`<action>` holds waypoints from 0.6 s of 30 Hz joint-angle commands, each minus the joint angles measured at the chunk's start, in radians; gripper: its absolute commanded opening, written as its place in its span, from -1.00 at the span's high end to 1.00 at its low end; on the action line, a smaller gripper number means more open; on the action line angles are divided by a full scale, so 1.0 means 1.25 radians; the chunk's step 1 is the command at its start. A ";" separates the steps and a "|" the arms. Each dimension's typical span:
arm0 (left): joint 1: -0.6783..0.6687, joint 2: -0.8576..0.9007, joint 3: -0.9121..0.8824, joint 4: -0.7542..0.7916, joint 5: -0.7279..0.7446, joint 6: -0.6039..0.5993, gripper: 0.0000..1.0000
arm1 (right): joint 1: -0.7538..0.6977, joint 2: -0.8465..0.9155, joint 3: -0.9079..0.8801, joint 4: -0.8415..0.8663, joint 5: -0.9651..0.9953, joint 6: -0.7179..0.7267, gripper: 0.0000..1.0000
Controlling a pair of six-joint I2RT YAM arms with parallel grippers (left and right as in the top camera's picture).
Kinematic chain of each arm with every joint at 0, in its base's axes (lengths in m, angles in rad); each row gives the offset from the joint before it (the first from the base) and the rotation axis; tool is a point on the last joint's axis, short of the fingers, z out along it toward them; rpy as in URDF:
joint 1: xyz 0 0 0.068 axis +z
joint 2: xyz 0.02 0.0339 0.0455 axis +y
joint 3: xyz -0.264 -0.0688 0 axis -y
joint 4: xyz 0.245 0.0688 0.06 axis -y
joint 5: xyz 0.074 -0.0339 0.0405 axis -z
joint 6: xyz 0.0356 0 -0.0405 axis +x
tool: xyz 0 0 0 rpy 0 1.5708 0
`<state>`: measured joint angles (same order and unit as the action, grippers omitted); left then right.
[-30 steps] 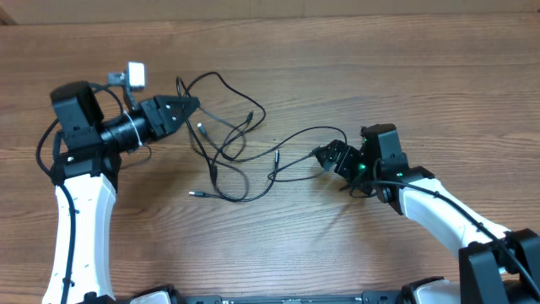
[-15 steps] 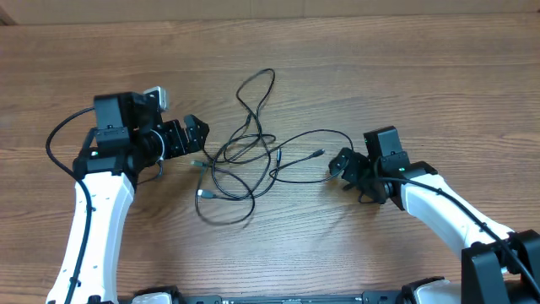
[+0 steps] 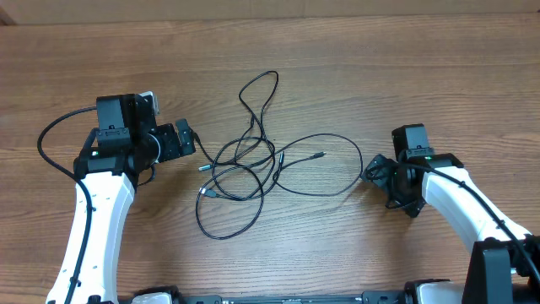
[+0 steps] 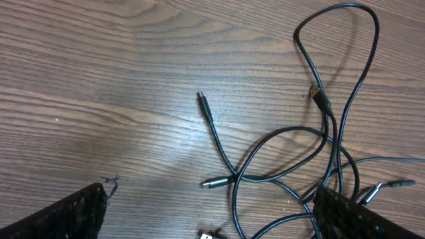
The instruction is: Untangle cables
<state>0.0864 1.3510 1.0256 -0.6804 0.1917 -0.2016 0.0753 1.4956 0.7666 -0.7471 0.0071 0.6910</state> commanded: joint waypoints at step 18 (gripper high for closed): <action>-0.002 -0.007 0.003 0.000 -0.015 0.018 -0.99 | -0.019 -0.003 0.071 0.026 -0.223 -0.294 -1.00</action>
<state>0.0864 1.3510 1.0256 -0.6815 0.1848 -0.2016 0.0467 1.4956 0.8310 -0.7174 -0.1921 0.4843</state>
